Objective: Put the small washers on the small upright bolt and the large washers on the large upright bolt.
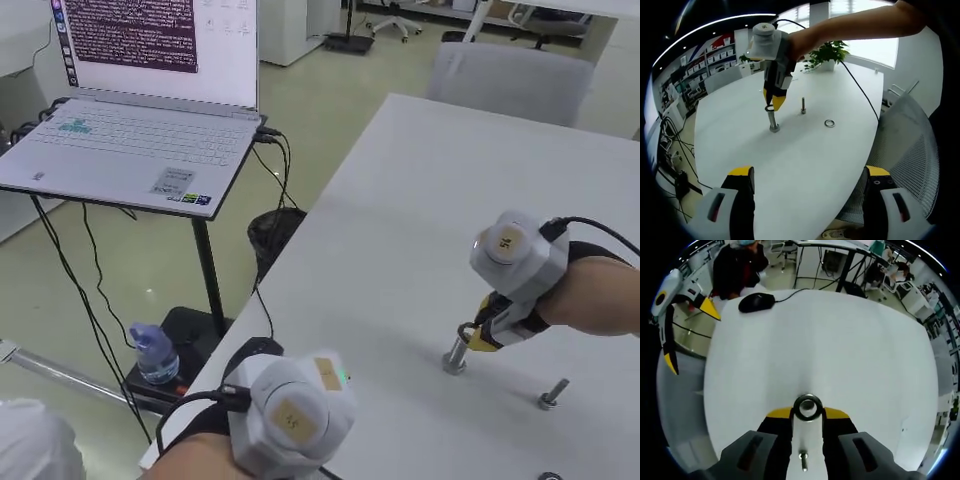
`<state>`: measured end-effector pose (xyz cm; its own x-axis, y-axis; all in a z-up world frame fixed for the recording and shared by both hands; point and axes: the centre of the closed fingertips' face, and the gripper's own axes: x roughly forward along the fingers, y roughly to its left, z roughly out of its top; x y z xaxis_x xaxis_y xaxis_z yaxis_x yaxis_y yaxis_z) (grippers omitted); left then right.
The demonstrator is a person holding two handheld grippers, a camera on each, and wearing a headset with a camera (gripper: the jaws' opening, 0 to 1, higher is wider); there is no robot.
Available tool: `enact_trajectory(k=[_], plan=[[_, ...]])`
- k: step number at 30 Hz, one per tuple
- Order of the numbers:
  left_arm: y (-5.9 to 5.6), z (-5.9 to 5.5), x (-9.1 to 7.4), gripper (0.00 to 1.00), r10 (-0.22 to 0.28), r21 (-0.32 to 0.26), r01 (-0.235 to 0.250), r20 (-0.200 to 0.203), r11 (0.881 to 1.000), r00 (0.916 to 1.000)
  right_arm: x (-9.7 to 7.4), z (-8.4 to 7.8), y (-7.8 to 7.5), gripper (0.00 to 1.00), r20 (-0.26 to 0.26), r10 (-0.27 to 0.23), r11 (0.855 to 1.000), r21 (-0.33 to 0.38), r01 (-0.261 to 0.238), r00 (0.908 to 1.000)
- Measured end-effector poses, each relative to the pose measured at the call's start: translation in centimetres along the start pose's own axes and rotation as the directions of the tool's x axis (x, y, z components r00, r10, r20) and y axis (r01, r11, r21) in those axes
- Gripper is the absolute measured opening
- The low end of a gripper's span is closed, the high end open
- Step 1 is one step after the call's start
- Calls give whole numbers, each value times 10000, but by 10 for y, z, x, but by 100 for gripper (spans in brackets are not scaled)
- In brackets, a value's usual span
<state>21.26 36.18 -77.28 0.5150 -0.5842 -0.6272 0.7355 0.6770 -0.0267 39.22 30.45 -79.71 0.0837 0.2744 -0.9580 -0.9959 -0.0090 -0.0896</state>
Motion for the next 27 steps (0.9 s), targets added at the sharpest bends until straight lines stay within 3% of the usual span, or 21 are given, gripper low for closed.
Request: enact_trajectory(k=[17, 27], plan=[[1, -3, 0, 97, 9, -49, -9, -56, 10000, 10000, 15, -6, 2, 22, -277, 272, 9996, 62, -270, 9992], [-1, -5, 2, 96, -80, -29, 80, -121, 10000, 9999, 29, -11, 2, 22, -395, 362, 9993, 139, -357, 9986]])
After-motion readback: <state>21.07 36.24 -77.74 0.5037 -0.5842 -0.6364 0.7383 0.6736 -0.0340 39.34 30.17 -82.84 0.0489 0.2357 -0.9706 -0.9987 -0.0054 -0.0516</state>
